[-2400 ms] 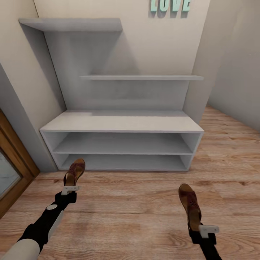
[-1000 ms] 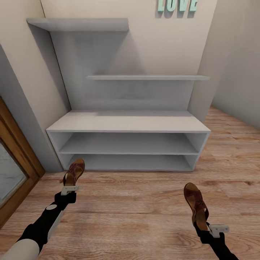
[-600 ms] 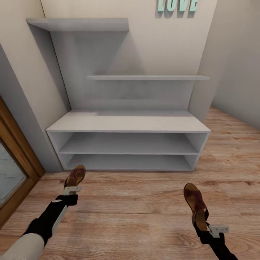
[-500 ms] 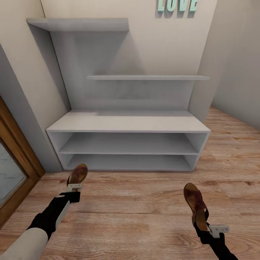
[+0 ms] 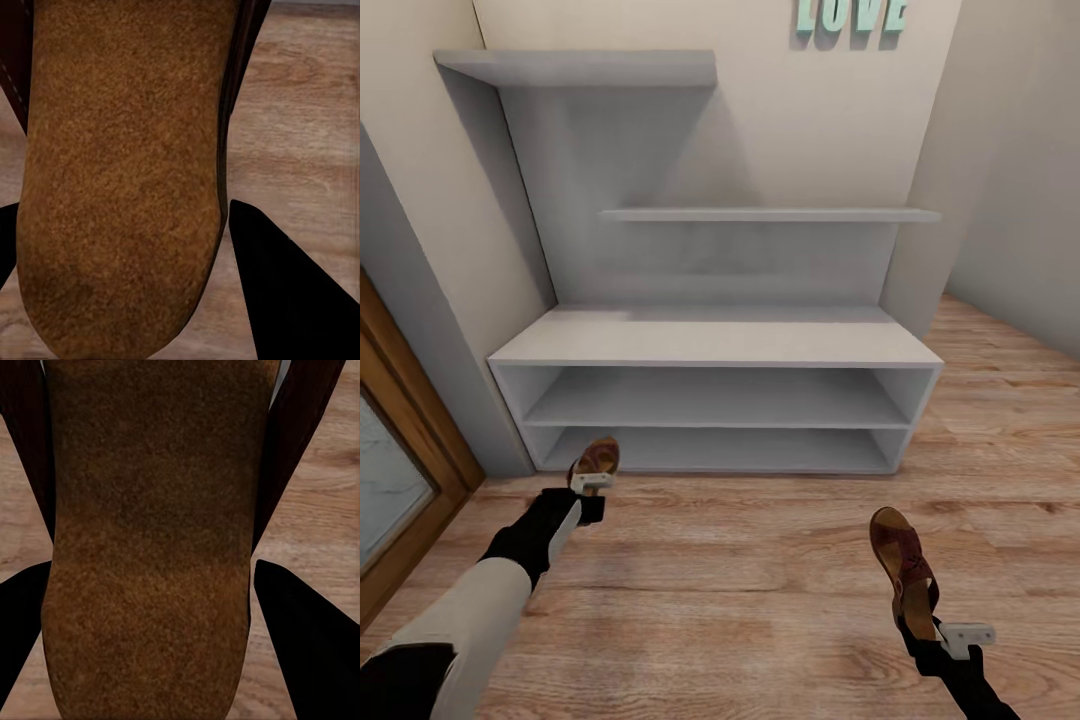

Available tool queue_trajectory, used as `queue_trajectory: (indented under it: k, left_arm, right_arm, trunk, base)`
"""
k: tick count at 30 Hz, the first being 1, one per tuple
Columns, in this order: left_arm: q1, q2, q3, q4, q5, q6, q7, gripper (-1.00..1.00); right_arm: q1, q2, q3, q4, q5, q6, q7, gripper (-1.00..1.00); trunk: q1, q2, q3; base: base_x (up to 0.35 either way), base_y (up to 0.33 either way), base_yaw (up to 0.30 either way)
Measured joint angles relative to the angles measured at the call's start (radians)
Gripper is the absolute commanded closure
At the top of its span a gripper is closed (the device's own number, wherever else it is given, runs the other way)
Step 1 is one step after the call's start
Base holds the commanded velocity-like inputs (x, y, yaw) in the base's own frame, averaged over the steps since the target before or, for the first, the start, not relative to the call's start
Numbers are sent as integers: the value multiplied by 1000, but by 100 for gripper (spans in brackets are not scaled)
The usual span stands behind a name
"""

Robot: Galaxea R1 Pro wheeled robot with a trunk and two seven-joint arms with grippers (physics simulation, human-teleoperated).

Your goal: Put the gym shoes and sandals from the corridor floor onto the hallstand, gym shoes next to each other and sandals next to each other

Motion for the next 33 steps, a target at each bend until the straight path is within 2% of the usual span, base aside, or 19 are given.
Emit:
queue_trajectory:
  k: [5,14,16,25,33]
  left_arm:
    - [-40,-1,-2,68,-3,1,0,100]
    - [-40,10,-2,69,-3,-2,-3,100]
    - [-41,11,-2,69,-3,-3,-3,100]
    - [-51,12,-1,65,-2,-5,-2,100]
    - [-55,13,-1,-50,-5,9,-1,100]
  right_arm:
    - [0,0,0,-1,0,0,0,100]
    - [0,0,0,-3,-1,0,-1,100]
    - [0,0,0,-3,-1,0,-1,100]
    - [0,0,0,-3,-1,0,-2,100]
    - [0,0,0,-1,-1,0,-2,100]
  trunk:
    - [0,0,0]
    - [0,0,0]
    - [8,-14,-6]
    - [12,-16,-52]
    - [15,-18,-96]
  base:
    - [0,0,0]
    - [0,0,0]
    - [0,0,0]
    - [0,0,0]
    - [0,0,0]
